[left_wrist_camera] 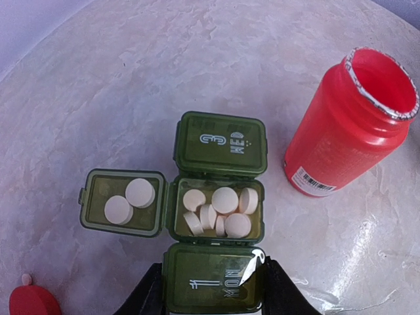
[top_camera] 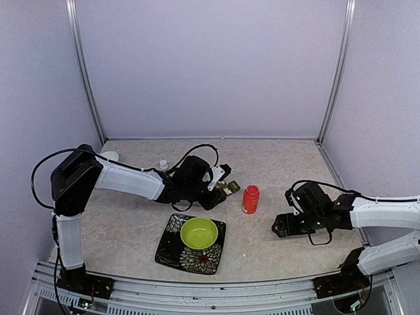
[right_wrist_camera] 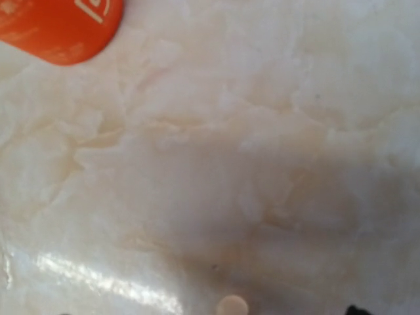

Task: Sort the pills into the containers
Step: Place the pill container at the center of the board, then pick up the pill from the center of the board.

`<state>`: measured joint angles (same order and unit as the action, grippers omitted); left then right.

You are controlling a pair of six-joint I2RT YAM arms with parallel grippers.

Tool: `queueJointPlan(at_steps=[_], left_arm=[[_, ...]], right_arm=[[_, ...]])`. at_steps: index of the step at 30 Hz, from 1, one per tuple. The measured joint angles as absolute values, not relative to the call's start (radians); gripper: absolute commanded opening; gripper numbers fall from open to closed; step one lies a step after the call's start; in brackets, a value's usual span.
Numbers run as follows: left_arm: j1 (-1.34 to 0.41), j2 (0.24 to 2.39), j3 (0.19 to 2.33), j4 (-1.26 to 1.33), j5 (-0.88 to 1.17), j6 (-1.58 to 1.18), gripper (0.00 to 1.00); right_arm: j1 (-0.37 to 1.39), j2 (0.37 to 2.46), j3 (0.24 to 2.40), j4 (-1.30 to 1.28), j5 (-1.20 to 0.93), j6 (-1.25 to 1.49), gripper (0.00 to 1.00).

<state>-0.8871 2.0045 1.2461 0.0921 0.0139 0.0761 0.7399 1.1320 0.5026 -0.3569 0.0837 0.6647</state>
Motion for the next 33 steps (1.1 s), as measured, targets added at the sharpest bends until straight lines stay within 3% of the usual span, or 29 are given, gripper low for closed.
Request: queueJointPlan(at_steps=[12,20,33], left_arm=[[-0.89,2.094,1.253,0.084,0.012,0.071,0.42],[-0.89,2.095,1.263,0.083,0.004,0.063,0.67],[-0.89,2.094,1.263,0.083,-0.034,0.052,0.79]], right_arm=[[0.745,1.264,0.518,-0.369,0.078,0.625,0.52],[0.766,1.353,0.576,-0.37,0.114,0.594,0.28],[0.822,1.403,0.617,-0.397,0.178,0.595,0.25]])
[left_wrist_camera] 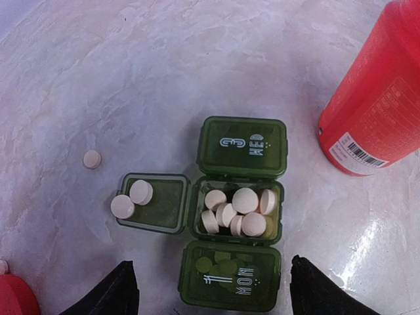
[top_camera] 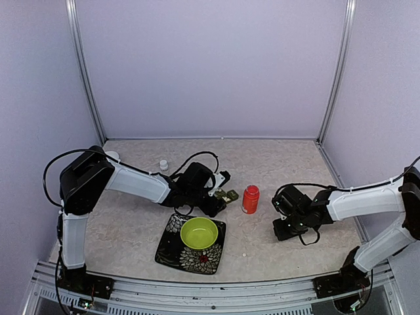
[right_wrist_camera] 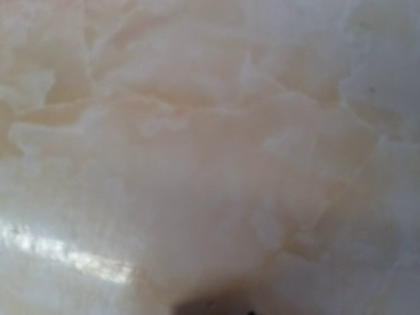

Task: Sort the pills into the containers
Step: Pick up the pill from the center of the board, then place the pill in the pill bottle.

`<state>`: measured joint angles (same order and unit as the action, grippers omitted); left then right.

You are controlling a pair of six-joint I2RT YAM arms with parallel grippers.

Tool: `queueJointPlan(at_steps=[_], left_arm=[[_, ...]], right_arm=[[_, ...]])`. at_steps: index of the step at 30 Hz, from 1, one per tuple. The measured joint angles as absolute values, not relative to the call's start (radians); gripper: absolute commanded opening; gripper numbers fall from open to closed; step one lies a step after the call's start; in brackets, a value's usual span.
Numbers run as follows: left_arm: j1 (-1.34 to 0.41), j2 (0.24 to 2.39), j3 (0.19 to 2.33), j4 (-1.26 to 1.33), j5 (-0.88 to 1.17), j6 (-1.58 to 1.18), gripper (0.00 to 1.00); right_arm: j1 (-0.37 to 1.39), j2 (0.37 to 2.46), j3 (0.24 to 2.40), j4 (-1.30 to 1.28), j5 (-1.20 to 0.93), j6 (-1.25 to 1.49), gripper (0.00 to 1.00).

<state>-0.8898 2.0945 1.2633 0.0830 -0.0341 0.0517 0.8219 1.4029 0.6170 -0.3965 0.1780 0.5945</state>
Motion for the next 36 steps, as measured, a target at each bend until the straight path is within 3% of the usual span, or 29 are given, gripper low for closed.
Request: queueJointPlan(at_steps=[5,14,24,30,36], left_arm=[[-0.89,2.09,1.262,0.084,-0.052,0.04,0.82],[-0.897,2.022,1.239,0.097,-0.089,0.023,0.85],[-0.912,1.942,1.211,0.102,-0.141,-0.01,0.88],[-0.91,1.856,1.175,0.104,-0.192,-0.06,0.98],[-0.894,1.768,1.102,0.124,-0.202,-0.106,0.99]], right_arm=[[0.831,1.4,0.62,-0.422,0.186,0.599,0.24],[0.833,1.399,0.62,-0.427,0.193,0.607,0.06],[0.845,1.367,0.649,-0.477,0.202,0.607,0.07],[0.849,1.315,0.803,-0.519,0.231,0.575,0.1],[0.849,1.349,0.953,-0.516,0.29,0.514,0.11]])
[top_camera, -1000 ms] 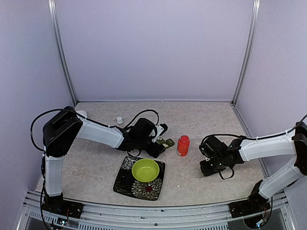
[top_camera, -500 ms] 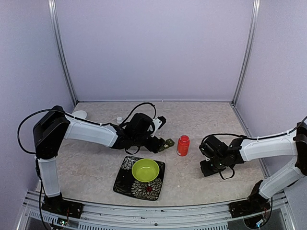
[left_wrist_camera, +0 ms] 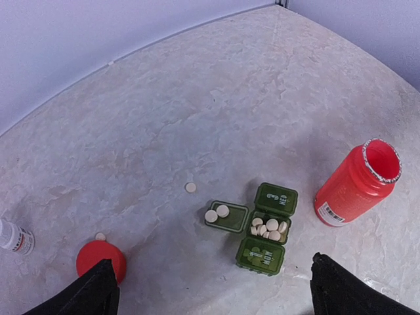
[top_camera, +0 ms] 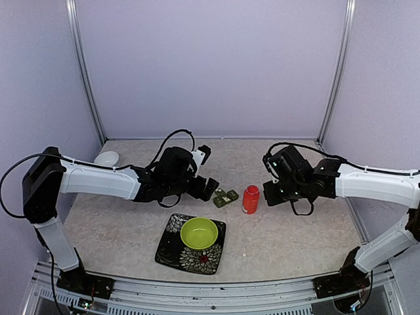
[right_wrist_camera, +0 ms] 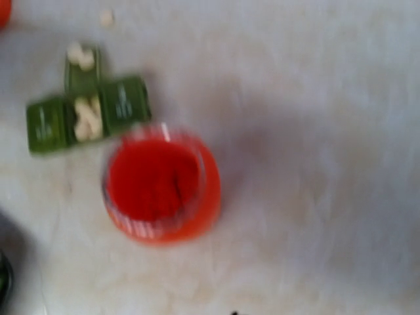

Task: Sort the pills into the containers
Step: Place the pill in the pill bottle.

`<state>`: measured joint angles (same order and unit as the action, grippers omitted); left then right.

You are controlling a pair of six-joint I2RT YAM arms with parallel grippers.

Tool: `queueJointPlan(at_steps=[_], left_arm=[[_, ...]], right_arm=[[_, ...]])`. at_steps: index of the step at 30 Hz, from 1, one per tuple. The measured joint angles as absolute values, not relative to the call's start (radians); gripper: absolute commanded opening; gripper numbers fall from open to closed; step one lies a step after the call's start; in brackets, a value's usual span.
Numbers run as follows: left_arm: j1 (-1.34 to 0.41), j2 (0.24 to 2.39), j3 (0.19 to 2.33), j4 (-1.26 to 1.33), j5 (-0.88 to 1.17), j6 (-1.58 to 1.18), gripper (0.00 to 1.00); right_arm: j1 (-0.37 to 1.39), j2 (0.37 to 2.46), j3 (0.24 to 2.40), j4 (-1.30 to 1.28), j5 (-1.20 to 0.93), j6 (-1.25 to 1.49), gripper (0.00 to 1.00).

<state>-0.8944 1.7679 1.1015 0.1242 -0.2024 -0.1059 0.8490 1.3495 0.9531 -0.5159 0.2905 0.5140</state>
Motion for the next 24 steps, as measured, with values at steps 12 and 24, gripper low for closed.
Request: queueJointPlan(at_steps=[12,24], left_arm=[[-0.883,1.757,1.031,0.141,-0.218,-0.134,0.99],[-0.882,1.755,1.031,0.142,-0.22,-0.134,0.99]], right_arm=[[0.832,1.516,1.075,-0.449,0.332,0.378,0.08],[0.815,1.554,1.089,-0.389,0.317,0.345,0.14]])
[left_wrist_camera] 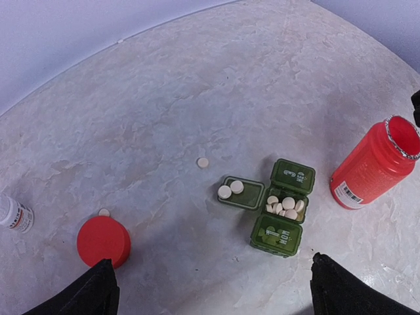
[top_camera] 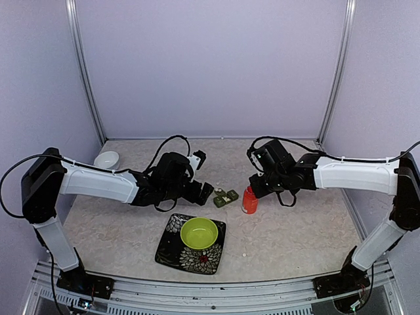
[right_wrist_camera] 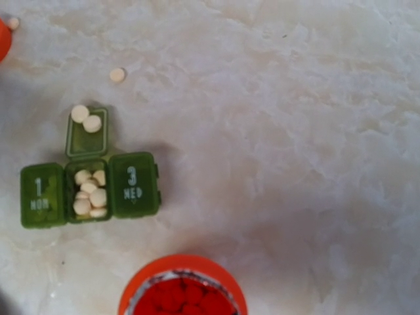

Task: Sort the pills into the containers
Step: Place the pill in the pill bottle, then pick up the pill from the center of the board.

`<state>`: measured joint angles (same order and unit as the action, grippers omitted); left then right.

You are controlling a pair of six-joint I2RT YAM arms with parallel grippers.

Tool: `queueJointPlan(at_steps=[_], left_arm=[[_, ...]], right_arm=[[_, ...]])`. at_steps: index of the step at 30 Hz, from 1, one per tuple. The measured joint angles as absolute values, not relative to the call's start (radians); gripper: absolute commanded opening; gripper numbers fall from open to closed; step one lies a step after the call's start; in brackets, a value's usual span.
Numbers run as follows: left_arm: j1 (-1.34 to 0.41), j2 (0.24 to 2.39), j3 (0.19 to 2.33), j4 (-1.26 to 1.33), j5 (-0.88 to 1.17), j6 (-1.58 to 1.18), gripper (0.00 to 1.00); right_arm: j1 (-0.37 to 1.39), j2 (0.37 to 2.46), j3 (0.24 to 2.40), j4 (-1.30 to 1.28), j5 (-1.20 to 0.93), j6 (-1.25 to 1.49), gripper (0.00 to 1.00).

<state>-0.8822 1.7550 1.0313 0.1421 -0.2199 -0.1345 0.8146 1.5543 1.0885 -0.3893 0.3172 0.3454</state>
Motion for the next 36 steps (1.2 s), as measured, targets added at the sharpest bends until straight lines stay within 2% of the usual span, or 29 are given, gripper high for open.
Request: queueJointPlan(at_steps=[11,15,23,29,36], left_arm=[[-0.879,1.755,1.031,0.142,-0.226,-0.134,0.99],[-0.876,1.755,1.031,0.142,-0.226,-0.135,0.99],[-0.873,1.755,1.031,0.142,-0.235,-0.144,0.99],[-0.865,1.755,1.031,0.142,-0.245,-0.155,0.99],[-0.862,1.755,1.031,0.141,-0.246,-0.159,0.99]], right_arm=[[0.813,1.565,1.095,-0.374,0.295,0.333,0.18],[0.813,1.553,1.095,-0.371,0.284,0.332,0.16],[0.832,1.477,1.051,-0.376,0.183,0.29,0.29],[0.972,1.37,0.916,-0.395,0.094,0.27,0.39],[1.122,1.375,0.805,-0.412,0.025,0.267,0.39]])
